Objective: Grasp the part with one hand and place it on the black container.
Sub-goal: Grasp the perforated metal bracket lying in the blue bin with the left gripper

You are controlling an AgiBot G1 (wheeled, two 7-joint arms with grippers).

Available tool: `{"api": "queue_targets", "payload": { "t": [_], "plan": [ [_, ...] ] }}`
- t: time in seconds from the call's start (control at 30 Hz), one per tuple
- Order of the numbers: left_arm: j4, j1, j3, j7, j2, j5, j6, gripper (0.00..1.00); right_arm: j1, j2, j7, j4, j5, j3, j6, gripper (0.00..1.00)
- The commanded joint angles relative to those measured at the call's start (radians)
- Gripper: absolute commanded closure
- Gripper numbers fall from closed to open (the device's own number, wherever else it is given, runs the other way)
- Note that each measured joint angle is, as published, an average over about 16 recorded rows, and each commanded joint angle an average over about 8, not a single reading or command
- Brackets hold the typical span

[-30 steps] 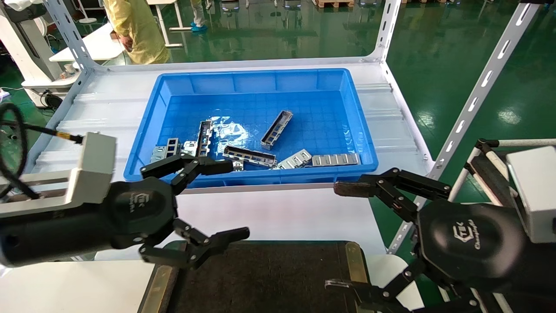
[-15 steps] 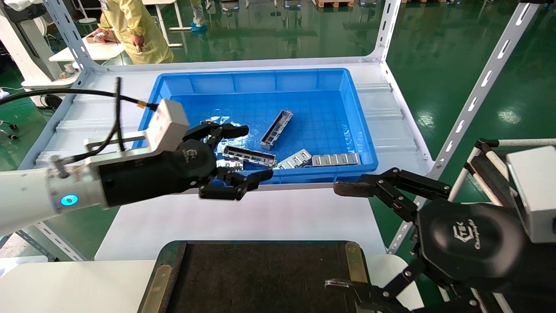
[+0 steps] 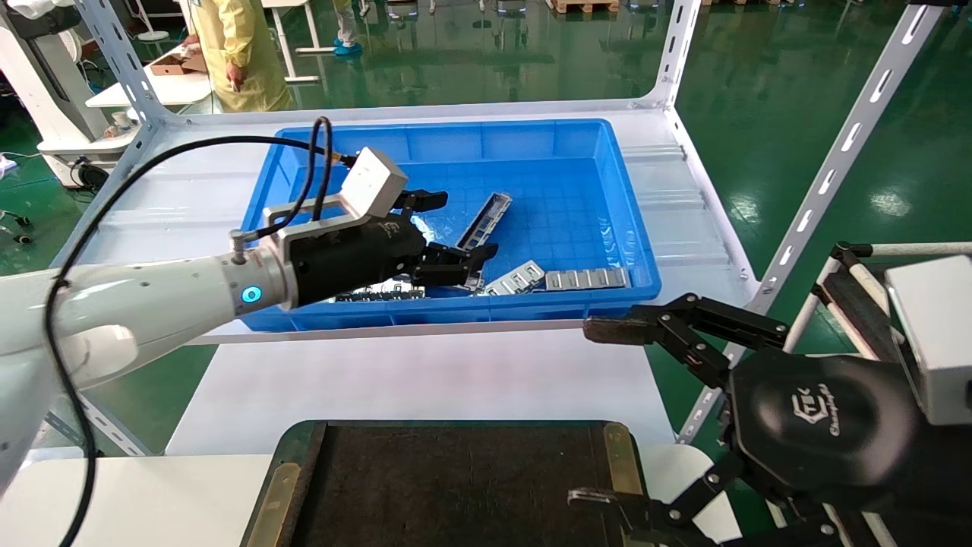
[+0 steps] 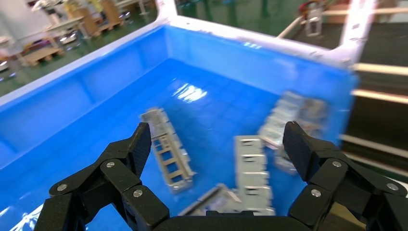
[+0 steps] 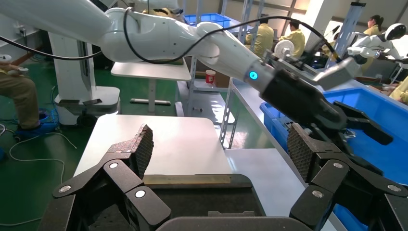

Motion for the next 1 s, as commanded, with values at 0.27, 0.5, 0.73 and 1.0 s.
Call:
{"api": "queue_targets", "payload": {
  "t": [0.27,0.5,0.73,1.0],
  "plan": [
    [0.213,-0.076,0.014,0.094,0.114,0.035,-0.080,0.00,0.000,0.000,0.000,0.000,0.000,0.000,0.000,0.00],
    [0.321,-0.102,0.016,0.147,0.170,0.032,-0.147,0.00,0.000,0.000,0.000,0.000,0.000,0.000,0.000,0.00],
    [0.353,-0.109,0.040,0.134,0.186,0.008,-0.206,0.43,0.000,0.000,0.000,0.000,0.000,0.000,0.000,0.56],
    [0.338,-0.103,0.097,0.081,0.189,-0.020,-0.254,1.00,0.000,0.000,0.000,0.000,0.000,-0.001,0.000,1.00]
  ]
}}
